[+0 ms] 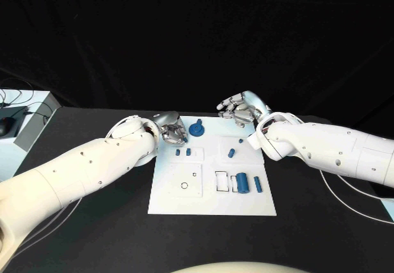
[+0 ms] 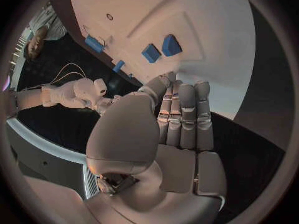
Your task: Assemble the parts on the task board
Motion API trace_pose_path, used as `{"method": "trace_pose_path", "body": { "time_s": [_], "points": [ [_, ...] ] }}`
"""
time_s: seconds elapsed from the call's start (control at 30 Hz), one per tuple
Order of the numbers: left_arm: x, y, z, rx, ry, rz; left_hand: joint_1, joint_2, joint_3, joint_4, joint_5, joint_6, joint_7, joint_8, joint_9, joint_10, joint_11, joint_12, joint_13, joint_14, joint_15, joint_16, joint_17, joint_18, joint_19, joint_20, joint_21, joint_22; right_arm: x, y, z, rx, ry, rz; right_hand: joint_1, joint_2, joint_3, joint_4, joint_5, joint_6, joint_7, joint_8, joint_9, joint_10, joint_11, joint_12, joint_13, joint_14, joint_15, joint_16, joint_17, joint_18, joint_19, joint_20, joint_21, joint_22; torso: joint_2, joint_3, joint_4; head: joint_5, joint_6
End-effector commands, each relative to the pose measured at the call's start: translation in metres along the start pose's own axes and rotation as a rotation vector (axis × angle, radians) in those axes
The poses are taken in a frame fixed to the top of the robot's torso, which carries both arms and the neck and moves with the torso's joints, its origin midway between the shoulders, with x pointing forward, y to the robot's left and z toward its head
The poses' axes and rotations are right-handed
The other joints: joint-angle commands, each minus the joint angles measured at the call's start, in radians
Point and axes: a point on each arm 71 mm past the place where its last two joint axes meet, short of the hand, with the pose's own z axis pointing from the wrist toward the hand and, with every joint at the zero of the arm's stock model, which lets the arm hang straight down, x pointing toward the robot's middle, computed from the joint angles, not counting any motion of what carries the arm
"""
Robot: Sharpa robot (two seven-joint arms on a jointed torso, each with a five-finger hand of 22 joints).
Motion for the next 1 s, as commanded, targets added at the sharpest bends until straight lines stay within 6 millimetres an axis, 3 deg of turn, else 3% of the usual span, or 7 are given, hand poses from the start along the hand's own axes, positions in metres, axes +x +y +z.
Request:
{"method": "trace_pose_path", "body": {
  "time_s": [0.03, 0.77, 1.0],
  "points": [
    [0.0032, -0.0003, 0.0005, -0.008, 0.035, 0.007, 0.005, -0.001, 0.001, 0.007, 0.005, 0.003, 0.002, 0.005, 0.001, -0.007, -0.003, 0.002, -0.001, 0.005, -0.001, -0.005, 0.002, 0.014, 0.006, 0.002, -0.006, 0.0, 0.0005, 0.0012, -0.0001, -0.013, 0.007, 0.0, 0.006, -0.003, 0.006, 0.0, 0.006, 0.002, 0.007, 0.002, 0.001, -0.004, -0.001, 0.003, -0.001, -0.002, -0.005, -0.004, 0.0, 0.009, 0.053, -0.002, 0.005, 0.091, 0.0, -0.0003, 0.0003, -0.001, -0.003],
    [0.0052, 0.0002, 0.0014, -0.023, 0.047, 0.014, 0.005, 0.001, 0.007, 0.006, 0.005, 0.002, 0.003, 0.005, 0.001, -0.007, -0.002, 0.002, -0.001, 0.003, -0.001, -0.005, 0.004, 0.015, 0.006, 0.001, -0.005, 0.004, 0.0002, 0.0009, -0.0001, -0.013, 0.006, -0.001, 0.006, -0.003, 0.006, 0.0, 0.006, 0.002, 0.007, 0.002, 0.001, -0.004, -0.001, 0.003, -0.001, -0.002, -0.005, -0.004, 0.0, 0.009, 0.053, -0.002, 0.005, 0.091, 0.0, -0.0004, 0.0004, -0.003, -0.005],
    [0.0088, -0.0016, 0.004, -0.019, 0.05, 0.016, 0.002, 0.002, 0.007, 0.009, 0.005, -0.001, 0.003, 0.005, 0.001, -0.011, -0.001, 0.001, -0.001, -0.001, 0.001, -0.007, 0.004, 0.015, 0.005, 0.002, -0.006, 0.004, 0.0006, 0.0013, 0.0, -0.014, 0.007, 0.0, 0.006, -0.003, 0.006, 0.0, 0.006, 0.002, 0.007, 0.002, 0.001, -0.004, -0.001, 0.003, -0.001, -0.002, -0.005, -0.004, 0.0, 0.009, 0.053, -0.002, 0.005, 0.091, 0.003, -0.0005, -0.0021, -0.004, -0.004]
  ]
}}
